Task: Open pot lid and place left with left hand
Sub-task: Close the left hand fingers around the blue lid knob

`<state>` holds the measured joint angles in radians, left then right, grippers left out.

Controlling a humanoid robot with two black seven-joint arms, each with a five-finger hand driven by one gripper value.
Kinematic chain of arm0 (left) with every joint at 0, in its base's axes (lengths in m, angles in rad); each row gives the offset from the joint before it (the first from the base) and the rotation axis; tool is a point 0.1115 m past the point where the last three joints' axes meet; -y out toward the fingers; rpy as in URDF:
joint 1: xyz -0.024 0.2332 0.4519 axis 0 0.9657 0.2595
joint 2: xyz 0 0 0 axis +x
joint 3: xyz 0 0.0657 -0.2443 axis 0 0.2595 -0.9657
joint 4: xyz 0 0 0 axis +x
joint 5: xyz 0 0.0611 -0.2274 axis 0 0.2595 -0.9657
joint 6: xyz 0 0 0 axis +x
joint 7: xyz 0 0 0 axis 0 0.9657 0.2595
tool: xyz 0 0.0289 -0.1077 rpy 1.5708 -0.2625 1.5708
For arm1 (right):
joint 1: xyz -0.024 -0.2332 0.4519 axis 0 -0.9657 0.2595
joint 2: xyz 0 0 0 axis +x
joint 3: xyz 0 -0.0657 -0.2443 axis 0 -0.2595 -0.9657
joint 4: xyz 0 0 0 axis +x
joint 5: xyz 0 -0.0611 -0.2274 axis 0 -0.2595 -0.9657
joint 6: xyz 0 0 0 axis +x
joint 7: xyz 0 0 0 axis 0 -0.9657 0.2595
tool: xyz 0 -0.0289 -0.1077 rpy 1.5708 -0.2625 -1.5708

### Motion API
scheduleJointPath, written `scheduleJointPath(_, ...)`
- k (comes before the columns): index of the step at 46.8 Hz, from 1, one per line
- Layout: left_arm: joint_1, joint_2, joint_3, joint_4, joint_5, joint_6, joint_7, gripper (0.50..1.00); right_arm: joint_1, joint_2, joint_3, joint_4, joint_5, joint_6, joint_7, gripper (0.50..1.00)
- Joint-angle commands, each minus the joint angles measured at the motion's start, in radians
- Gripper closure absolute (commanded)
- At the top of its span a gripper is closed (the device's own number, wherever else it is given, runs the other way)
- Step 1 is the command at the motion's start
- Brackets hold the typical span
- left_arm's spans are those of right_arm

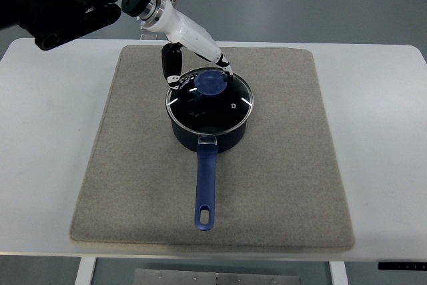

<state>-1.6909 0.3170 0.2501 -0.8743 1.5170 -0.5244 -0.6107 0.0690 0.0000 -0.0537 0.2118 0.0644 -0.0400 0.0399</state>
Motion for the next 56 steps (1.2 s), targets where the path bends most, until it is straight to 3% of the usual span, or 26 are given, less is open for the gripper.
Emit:
scheduleJointPath(1,0.000,-0.004,0.000,0.000,-0.001,0.000,0.000,0.523,0.000,0.000,0.000,0.000,0.000,0.000,0.000,0.585)
scheduleJointPath(13,0.003,-0.007,0.000,0.000,-0.001,0.003,0.000,0.542,0.000,0.000,0.000,0.000,0.000,0.000,0.000,0.585)
scheduleJointPath(17,0.003,-0.015,0.000,0.001,-0.001,0.007,0.000,0.564,0.000,0.000,0.000,0.000,0.000,0.000,0.000,0.585)
scheduleJointPath(20,0.005,-0.021,0.000,0.005,-0.001,0.014,0.000,0.621,0.000,0.000,0.000,0.000,0.000,0.000,0.000,0.585)
scheduleJointPath(27,0.007,-0.021,0.001,0.008,-0.001,0.014,0.000,0.624,0.000,0.000,0.000,0.000,0.000,0.000,0.000,0.585)
scheduleJointPath(36,0.005,-0.026,0.002,0.009,0.000,0.015,0.000,0.729,0.000,0.000,0.000,0.000,0.000,0.000,0.000,0.585)
scheduleJointPath(40,0.005,-0.027,0.001,0.008,0.000,0.015,0.000,0.801,0.000,0.000,0.000,0.000,0.000,0.000,0.000,0.585)
scheduleJointPath(42,0.005,-0.027,0.003,0.008,0.003,0.015,0.000,0.874,0.000,0.000,0.000,0.000,0.000,0.000,0.000,0.585)
scheduleJointPath(47,0.005,-0.027,0.003,0.009,0.008,0.015,0.000,0.994,0.000,0.000,0.000,0.000,0.000,0.000,0.000,0.585)
scheduleJointPath(56,0.005,-0.027,0.001,0.009,0.008,0.030,0.000,0.999,0.000,0.000,0.000,0.000,0.000,0.000,0.000,0.585)
